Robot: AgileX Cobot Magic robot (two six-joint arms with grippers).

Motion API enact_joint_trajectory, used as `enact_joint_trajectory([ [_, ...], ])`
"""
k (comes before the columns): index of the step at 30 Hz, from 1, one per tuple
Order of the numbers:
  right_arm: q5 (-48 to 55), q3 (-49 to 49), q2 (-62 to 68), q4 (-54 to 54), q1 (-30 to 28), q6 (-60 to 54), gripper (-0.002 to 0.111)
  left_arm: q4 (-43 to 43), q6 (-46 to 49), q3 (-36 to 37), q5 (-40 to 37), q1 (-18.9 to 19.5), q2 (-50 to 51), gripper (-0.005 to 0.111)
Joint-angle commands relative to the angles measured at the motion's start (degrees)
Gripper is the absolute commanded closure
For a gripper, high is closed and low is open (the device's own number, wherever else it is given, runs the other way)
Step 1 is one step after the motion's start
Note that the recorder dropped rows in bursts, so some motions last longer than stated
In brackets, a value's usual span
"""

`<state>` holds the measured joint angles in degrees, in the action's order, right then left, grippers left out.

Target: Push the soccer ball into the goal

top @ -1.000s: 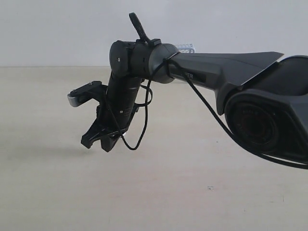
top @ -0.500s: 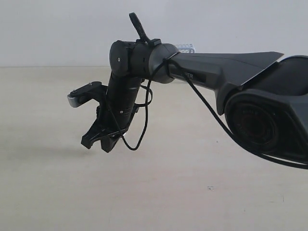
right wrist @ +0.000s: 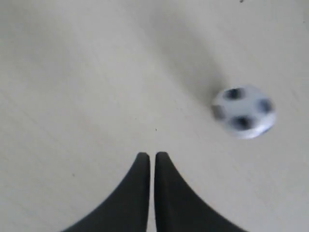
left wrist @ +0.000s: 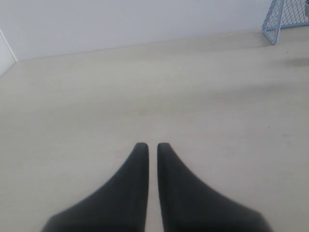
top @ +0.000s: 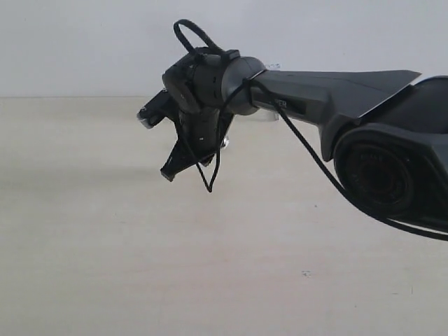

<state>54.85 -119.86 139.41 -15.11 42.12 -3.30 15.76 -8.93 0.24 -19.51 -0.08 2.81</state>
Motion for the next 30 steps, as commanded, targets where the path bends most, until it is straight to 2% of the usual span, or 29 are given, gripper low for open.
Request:
enact_joint_trajectory([
  [1, 3.3, -0.3, -3.6, 13.2, 0.2, -10.7, 0.108, 0.0, -0.5, -0.2, 0.2, -0.5, 0.3, 0.1],
  [3, 4.5, -0.3, -4.9, 21.5, 0.3, -14.4, 0.108, 0.0, -0.5, -0.2, 0.2, -0.5, 0.3, 0.1],
  [6, 6.8, -0.1, -6.5, 27.2, 0.4, -17.1, 0.108, 0.0, -0.5, -0.2, 0.2, -0.5, 0.3, 0.1],
  [15, 11.8, 0.6, -11.2, 29.7, 0.4, -18.2, 0.108, 0.0, -0.5, -0.2, 0.2, -0.5, 0.3, 0.1],
  [30, -0.8, 23.9, -29.4, 29.6, 0.4, -18.2, 0.108, 0.0, -0.5, -0.2, 0.2, -0.5, 0.3, 0.1],
])
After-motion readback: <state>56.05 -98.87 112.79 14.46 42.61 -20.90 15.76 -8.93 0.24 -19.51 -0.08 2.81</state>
